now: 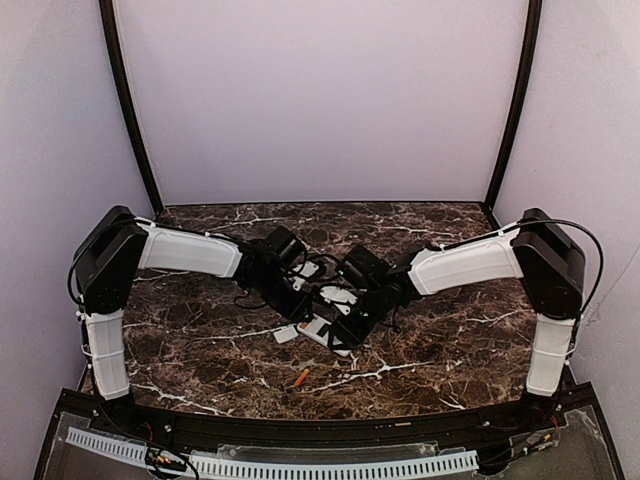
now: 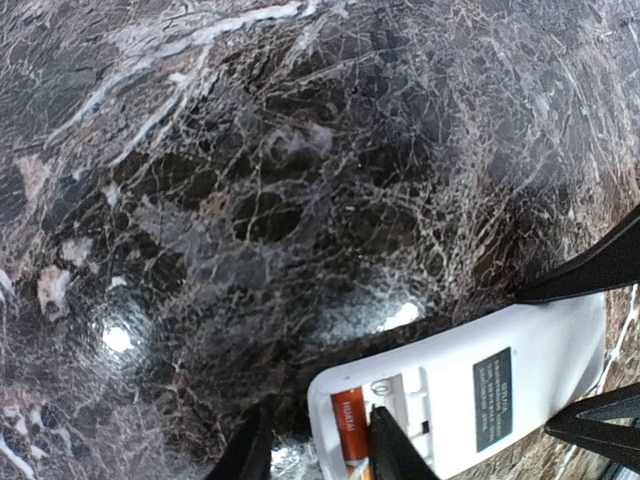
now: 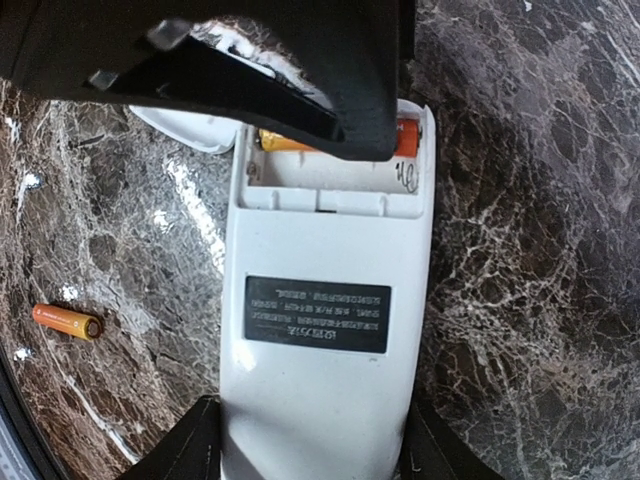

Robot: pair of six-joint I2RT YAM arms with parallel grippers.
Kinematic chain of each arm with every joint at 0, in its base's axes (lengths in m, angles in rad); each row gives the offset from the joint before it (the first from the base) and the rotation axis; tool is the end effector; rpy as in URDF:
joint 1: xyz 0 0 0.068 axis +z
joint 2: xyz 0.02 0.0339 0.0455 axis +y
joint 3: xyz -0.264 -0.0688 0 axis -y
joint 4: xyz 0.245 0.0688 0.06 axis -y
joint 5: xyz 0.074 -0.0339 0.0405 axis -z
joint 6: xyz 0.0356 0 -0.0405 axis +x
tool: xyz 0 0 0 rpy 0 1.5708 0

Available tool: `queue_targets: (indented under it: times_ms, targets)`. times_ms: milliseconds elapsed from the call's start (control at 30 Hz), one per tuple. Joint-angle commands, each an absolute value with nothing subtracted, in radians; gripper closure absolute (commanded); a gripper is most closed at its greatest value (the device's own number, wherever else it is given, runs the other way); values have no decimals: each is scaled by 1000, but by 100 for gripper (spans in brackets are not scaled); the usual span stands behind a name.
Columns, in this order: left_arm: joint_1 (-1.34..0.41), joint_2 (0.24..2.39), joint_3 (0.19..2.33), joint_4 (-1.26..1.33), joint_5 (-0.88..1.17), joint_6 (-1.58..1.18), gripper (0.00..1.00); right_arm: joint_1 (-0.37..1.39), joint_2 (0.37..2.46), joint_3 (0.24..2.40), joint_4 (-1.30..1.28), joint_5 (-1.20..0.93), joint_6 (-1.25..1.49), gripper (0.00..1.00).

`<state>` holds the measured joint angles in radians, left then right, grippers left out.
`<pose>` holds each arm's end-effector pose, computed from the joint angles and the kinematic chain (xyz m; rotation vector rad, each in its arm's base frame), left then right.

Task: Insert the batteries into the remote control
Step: Press the battery in the battery compartment, then pick up the battery from the center of the board.

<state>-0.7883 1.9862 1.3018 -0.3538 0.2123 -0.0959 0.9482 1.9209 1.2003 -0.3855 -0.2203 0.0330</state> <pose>0.2834 -0.2957 0.1529 0.9871 2.5058 -0.5734 0.2170 0.3156 0.1477 -1.2919 2.4588 0.5804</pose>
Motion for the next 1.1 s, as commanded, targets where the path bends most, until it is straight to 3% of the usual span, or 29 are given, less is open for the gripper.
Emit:
queue_targets:
  times_ms: [0,100,267,500,767,1067]
  targets:
    - [-793,1998,1313,-448,134,-90,62,946,1943,1178,-430,-205,47,40]
    - [-791,1949,1324,-419,142,-105,53,945,1920,1182,-425,-202,51,30]
    - [-792,1846,1305,-367,132,-128,47,942,1872,1186,-409,-187,56,17]
    - [-792,1657,1178,-309,56,-158,36,920,1761,1123,-347,-206,54,9]
    - [-882,1429,959,-362,86,-262,44,855,1678,1011,-285,-309,45,8]
    - [-1125,1506,923,-429,16,-406,52,811,1638,935,-232,-320,32,2]
